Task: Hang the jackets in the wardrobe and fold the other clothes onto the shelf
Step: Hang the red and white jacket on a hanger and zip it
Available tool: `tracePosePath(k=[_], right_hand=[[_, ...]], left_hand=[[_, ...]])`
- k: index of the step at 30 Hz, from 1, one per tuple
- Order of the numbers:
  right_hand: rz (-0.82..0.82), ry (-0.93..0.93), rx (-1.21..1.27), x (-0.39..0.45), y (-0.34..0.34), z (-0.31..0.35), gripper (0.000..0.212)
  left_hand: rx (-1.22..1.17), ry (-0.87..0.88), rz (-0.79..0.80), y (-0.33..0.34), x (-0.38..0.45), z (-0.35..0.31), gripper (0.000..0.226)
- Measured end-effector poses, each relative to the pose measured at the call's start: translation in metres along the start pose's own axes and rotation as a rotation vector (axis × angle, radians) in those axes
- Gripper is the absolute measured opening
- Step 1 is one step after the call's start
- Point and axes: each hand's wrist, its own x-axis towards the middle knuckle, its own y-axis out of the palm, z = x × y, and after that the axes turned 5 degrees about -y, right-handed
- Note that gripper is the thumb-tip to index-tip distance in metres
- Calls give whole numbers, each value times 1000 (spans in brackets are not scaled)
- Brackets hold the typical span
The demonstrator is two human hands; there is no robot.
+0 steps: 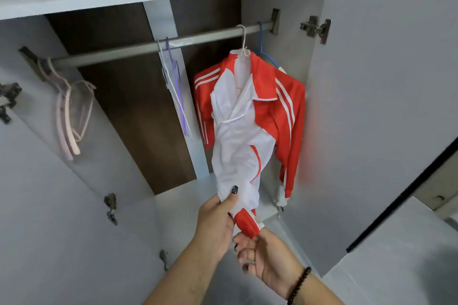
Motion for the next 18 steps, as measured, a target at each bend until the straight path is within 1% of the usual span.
tracePosePath(k=[1,3,6,7,8,10,13,14,16,18], right_hand=[[16,-25,59,-2,8,-1,40],[35,-36,226,-5,23,-1,35],[109,-44,477,-11,40,-2,17],[141,-66,513,-13,44,-2,9],[167,-91,527,-14,48,-4,7],[191,-133,539,-17,53,-5,16],[190,-210,660,-21,50,-1,38],[163,-243,706,-23,48,2,38],[76,-311,735,-26,44,7,26],[25,-345,705,-26,44,8,20]], left_hand=[[72,14,0,-5,-3,-2,26],[210,65,12,-17,-5,-11,23],[330,122,60,-28,-8,-28,34],[338,131,73,-30,-8,-33,37],[333,138,81,-31,-9,-35,36],[304,156,57,-33,-10,-36,26],[159,174,-15,-41,-13,-32,20],[80,159,-36,-45,-15,-32,19],[-71,107,-68,-50,-20,-34,19],[-167,62,-69,-50,-30,-37,26]])
